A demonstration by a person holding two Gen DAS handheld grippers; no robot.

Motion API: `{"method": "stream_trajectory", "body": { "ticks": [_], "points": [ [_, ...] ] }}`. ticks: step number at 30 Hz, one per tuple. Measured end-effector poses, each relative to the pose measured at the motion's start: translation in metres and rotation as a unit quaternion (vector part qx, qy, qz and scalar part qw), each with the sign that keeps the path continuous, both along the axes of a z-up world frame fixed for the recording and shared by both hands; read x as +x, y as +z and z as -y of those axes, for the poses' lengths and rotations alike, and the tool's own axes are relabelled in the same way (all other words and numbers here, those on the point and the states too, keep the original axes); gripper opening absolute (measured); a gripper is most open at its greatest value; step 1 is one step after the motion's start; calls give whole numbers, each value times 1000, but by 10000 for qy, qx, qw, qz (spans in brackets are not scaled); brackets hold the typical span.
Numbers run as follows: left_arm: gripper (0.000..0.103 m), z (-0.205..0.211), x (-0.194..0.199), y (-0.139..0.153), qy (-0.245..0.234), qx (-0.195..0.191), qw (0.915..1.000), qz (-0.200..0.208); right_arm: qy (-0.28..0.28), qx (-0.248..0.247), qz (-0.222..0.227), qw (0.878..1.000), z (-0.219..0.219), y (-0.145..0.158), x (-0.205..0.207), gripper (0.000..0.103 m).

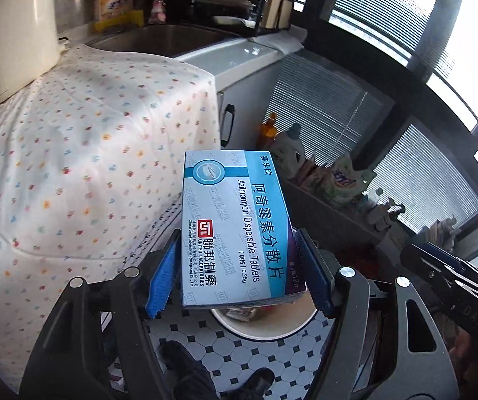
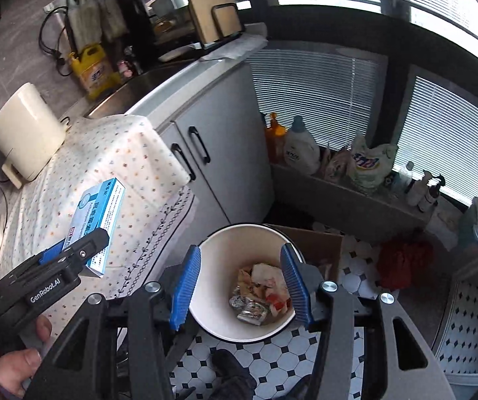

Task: Collect trash
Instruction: 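Carry the tablet box and red packet over the white bin, then open both tools to drop the tablet box and red packet into the bin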

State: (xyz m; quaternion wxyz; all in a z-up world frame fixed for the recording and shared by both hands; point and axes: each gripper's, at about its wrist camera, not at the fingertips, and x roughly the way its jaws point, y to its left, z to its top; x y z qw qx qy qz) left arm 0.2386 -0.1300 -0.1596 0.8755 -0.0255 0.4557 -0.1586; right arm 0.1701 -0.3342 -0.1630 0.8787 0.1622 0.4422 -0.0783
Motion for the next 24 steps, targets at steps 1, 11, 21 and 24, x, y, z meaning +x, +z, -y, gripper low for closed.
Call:
{"method": "stream_trajectory", "body": {
  "ticks": [1,11,21,24],
  "points": [
    [67,4,1,-2,-59,-13,10000,-40,-59,6,-17,10000,4,-1,-1,50],
    [80,37,3,-20,-460,-167,9981,-381,-334,30,-105,9994,27,-6,-14,50],
    [92,14,-1,11,-34,-181,9998,-45,-124,1,131,9998,24,12,-21,56],
    [95,3,-7,23,112,-202,9997,82,7,-11,254,9997,19,23,-22,58]
  ]
}}
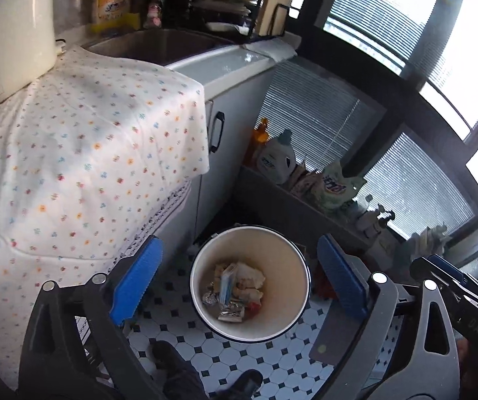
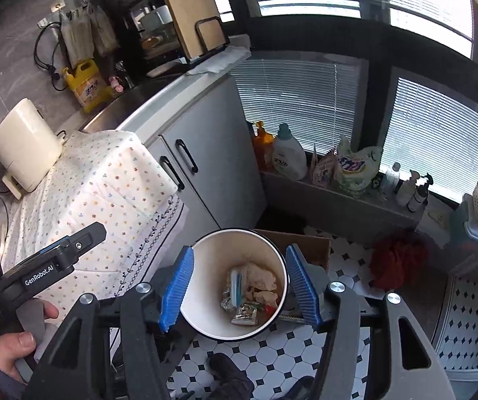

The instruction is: Collect trash

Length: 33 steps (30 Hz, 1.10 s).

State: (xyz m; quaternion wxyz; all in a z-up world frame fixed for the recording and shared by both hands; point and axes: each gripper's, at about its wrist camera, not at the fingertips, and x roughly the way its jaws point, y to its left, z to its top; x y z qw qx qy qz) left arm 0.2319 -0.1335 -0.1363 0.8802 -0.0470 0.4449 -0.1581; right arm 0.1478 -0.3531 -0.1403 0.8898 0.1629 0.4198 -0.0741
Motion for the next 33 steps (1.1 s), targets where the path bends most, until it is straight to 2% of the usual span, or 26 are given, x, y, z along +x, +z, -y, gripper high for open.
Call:
{"method": "stream_trajectory", "body": {
  "ticks": [7,18,25,33],
  "points": [
    [97,-28,-18,36,382,2,9985,389,346,-8,339,9988,-17,33,-2,68],
    [97,-72,-59,88,953,52,9901,1032,971,-24,935,9909,-59,86,-18,86],
    [97,-93,-89,105,1166,105,9850,1270,1228,-12,1165,9856,-81,104,-31,92],
    [97,-113,-119,117,1468,61,9789,1422,1482,-27,1315,9802,-99,115,-47,95]
  ]
}}
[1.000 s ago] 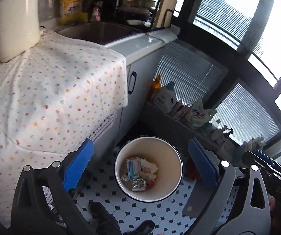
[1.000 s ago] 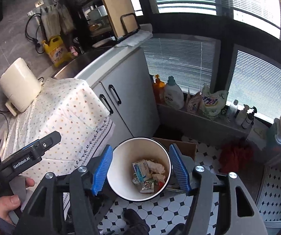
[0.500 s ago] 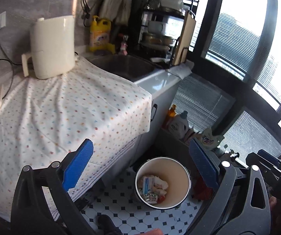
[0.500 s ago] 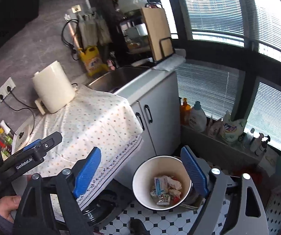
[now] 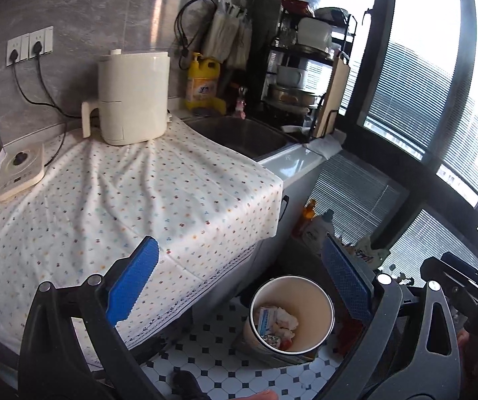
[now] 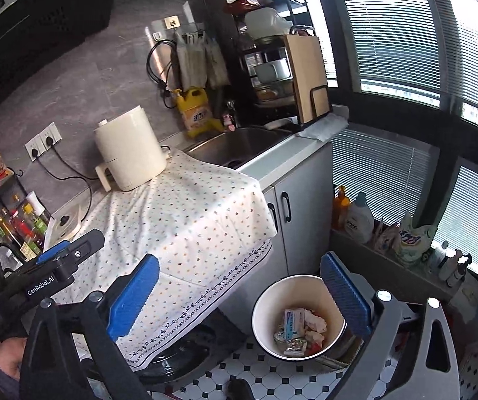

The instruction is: Collect trash

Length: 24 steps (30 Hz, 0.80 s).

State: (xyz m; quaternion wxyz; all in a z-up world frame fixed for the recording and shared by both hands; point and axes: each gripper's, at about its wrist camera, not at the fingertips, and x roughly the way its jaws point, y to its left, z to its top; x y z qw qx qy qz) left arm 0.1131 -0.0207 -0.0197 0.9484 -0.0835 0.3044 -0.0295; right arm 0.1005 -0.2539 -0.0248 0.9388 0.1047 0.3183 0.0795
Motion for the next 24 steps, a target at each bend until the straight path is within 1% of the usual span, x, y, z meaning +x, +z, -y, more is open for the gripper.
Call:
{"method": "stream_trajectory", "body": {
  "ticks": [11,16,24],
  "points": [
    [97,-8,-36,6,237,93,9995,210,265,-126,155,9995,-13,3,-25,95],
    [97,-7,-43,7,292,116,9992,235,299,-138,179,9993,-12,3,-32,95],
    [97,-3,-47,10,296,142,9990,300,343,-154,215,9991,-14,4,-33,95]
  ]
}}
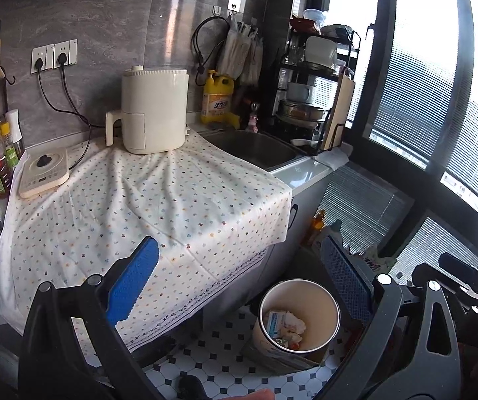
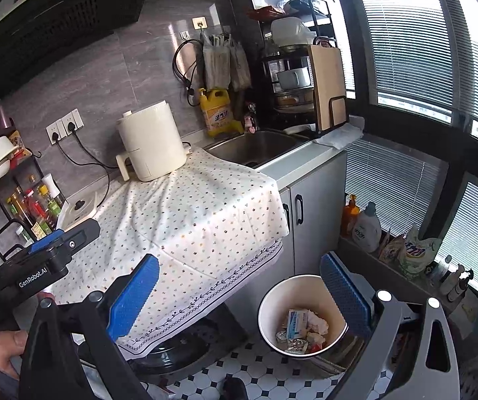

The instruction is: Collect trash

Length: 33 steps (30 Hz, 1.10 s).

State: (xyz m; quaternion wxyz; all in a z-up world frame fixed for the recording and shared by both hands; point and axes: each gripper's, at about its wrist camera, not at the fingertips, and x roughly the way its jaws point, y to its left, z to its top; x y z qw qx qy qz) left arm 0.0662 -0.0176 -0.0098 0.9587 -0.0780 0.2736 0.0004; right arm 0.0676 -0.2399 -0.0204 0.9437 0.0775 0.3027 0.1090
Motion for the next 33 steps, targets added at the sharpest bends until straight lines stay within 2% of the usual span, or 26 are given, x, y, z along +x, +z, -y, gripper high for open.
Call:
{"method": "stream_trajectory", "body": {
  "ticks": [33],
  "points": [
    [97,-5,15,-3,56,29,10000,3,-23,-59,-19,10000,0,-4,19,95]
  ]
}}
